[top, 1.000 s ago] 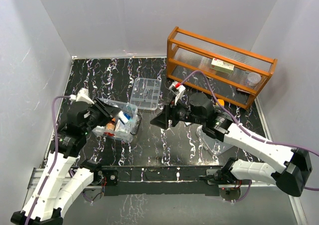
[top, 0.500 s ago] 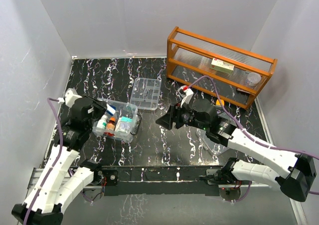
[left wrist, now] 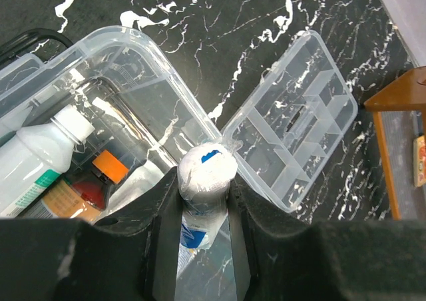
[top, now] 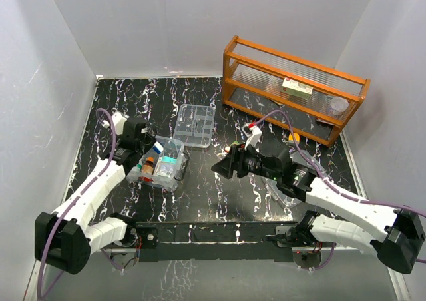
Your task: Organize the medicine kit
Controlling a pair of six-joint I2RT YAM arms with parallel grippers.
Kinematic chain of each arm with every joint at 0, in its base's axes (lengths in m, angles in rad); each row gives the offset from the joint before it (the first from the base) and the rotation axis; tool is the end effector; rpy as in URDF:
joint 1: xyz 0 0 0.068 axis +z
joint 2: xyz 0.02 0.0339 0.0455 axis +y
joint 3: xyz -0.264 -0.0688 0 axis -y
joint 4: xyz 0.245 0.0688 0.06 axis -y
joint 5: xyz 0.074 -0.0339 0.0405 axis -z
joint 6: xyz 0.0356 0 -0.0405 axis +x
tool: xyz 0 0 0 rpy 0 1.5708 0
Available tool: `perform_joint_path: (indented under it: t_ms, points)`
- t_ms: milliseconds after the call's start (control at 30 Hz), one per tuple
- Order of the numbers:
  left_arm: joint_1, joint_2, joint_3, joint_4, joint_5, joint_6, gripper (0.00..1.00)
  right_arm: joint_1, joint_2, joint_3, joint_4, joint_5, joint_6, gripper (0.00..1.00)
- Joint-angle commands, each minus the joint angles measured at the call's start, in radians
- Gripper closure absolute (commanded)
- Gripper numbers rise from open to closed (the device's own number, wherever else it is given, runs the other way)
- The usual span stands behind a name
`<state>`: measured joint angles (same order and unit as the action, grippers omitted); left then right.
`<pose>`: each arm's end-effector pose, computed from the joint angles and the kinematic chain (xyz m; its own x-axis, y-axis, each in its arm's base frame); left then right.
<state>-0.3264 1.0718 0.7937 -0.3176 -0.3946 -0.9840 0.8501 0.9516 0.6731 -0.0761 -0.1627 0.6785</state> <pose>0.2262 -0.0621 0.2758 -0.2898 -0.7135 -0.6379 -0.4456 0.6905 -0.5699 0.1416 0.1700 0.2809 -0.7066 0.1340 -0.6948 -0.5114 0.5818 0.6324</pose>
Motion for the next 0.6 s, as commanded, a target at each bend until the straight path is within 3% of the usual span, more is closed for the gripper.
perform_joint_path:
  t_ms: [0, 300, 567]
  points:
    - [0.001, 0.054, -0.011, 0.087, -0.06, 0.021, 0.83, -0.001, -0.04, -0.01, 0.069, 0.008, 0.016, 0.41]
    - [0.001, 0.099, -0.085, 0.234, -0.088, 0.069, 0.78, 0.0, -0.071, -0.036, 0.061, 0.019, 0.043, 0.41]
    - [0.001, 0.074, -0.086, 0.135, -0.133, 0.022, 0.6, 0.0, -0.066, -0.037, 0.068, 0.023, 0.058, 0.41]
